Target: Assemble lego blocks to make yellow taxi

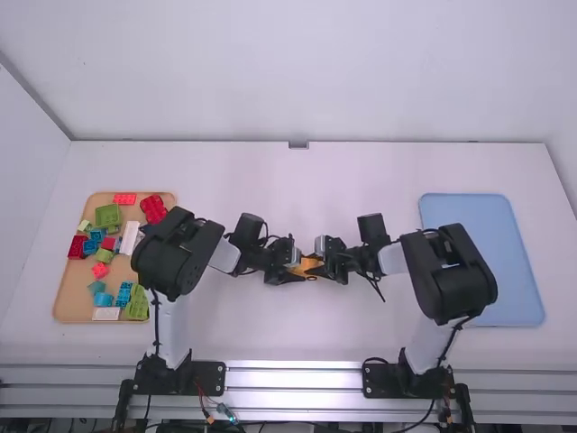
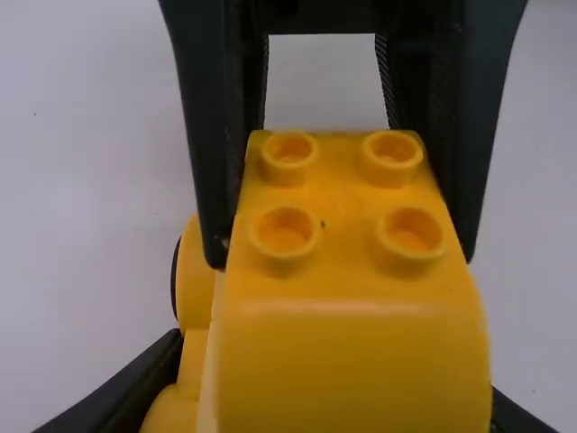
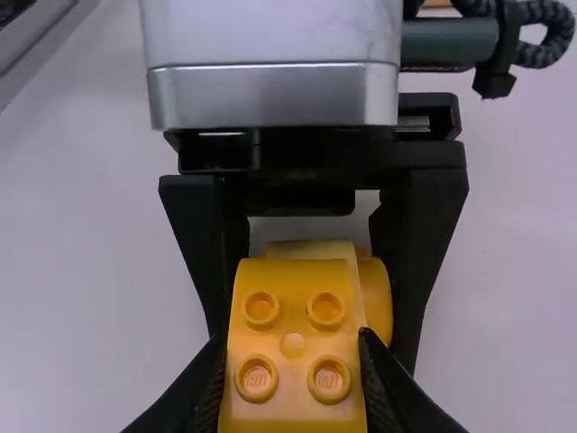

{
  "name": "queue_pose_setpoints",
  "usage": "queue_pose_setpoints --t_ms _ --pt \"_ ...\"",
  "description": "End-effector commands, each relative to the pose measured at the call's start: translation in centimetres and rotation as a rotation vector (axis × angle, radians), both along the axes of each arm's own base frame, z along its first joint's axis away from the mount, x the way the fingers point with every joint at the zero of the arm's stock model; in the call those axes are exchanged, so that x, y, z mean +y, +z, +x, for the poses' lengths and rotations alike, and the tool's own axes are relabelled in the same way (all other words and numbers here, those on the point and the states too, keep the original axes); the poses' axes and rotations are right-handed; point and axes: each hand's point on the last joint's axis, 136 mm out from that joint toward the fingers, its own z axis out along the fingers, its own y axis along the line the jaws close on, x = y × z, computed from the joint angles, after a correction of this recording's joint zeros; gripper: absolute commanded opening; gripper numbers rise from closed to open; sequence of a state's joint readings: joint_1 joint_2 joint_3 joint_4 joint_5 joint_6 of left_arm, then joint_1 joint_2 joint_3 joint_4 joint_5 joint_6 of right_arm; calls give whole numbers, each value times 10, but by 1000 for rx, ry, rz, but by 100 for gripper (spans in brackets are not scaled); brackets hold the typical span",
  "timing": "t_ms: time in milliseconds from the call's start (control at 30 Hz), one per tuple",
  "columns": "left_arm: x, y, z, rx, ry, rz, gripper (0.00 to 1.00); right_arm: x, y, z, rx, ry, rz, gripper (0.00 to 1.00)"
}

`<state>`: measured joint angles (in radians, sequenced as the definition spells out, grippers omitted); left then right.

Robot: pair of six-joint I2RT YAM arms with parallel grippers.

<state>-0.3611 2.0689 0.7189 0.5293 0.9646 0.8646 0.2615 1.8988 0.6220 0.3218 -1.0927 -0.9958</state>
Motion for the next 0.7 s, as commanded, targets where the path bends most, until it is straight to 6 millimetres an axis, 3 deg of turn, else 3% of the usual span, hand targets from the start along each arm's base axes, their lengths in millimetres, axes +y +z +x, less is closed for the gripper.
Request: queue_pose_setpoints --t_ms 0,500,667 --pt "8 -19 -13 60 21 56 33 2 -7 0 20 18 16 2" --pt "10 -20 -12 60 29 59 30 9 -23 -1 47 23 -31 0" --pt "12 -24 -10 50 45 86 27 3 -31 1 51 -6 -75 0"
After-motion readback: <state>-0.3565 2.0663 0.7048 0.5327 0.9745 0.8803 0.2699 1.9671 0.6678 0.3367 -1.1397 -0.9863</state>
